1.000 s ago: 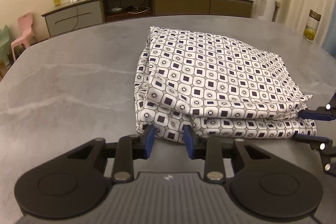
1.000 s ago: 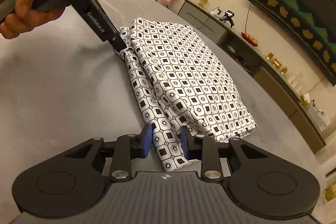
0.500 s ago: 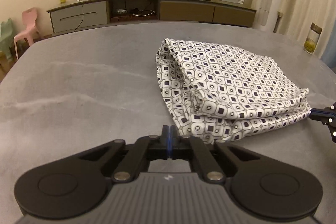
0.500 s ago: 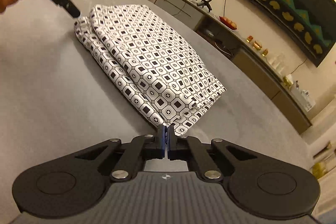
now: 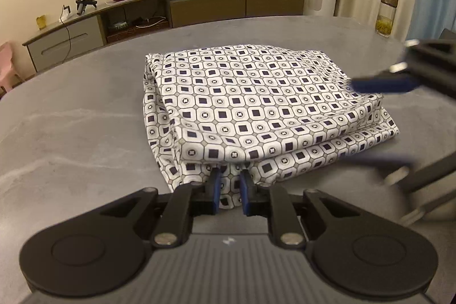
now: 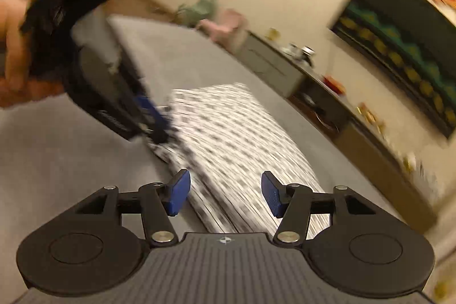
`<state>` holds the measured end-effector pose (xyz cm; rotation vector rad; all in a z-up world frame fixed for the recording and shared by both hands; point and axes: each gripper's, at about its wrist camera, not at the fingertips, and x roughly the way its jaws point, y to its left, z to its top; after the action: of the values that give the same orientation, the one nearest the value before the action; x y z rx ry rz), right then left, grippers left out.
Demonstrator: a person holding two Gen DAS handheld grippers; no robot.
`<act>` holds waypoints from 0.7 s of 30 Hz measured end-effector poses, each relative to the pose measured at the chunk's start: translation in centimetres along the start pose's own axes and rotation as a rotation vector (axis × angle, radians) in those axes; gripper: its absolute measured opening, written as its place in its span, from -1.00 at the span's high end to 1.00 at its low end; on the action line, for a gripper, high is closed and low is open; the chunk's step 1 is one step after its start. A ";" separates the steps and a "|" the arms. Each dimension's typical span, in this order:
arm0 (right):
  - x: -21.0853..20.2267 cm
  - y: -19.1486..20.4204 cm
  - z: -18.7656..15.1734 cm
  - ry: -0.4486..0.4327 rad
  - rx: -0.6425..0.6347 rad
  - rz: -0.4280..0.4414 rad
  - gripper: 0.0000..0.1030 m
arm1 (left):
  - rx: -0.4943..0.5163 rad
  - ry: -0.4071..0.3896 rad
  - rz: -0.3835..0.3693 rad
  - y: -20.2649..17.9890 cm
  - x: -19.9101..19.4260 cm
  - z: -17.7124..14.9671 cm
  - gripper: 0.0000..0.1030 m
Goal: Fold clothes
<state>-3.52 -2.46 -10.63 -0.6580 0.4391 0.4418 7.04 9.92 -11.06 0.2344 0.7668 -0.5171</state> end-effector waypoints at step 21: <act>3.4 1.9 0.5 0.098 -0.134 0.030 0.98 | -0.047 -0.014 -0.008 2.1 -2.3 0.6 0.75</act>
<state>-1.62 0.07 -12.98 -0.8066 0.5161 0.4716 7.15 12.33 -9.01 0.1843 0.7657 -0.5077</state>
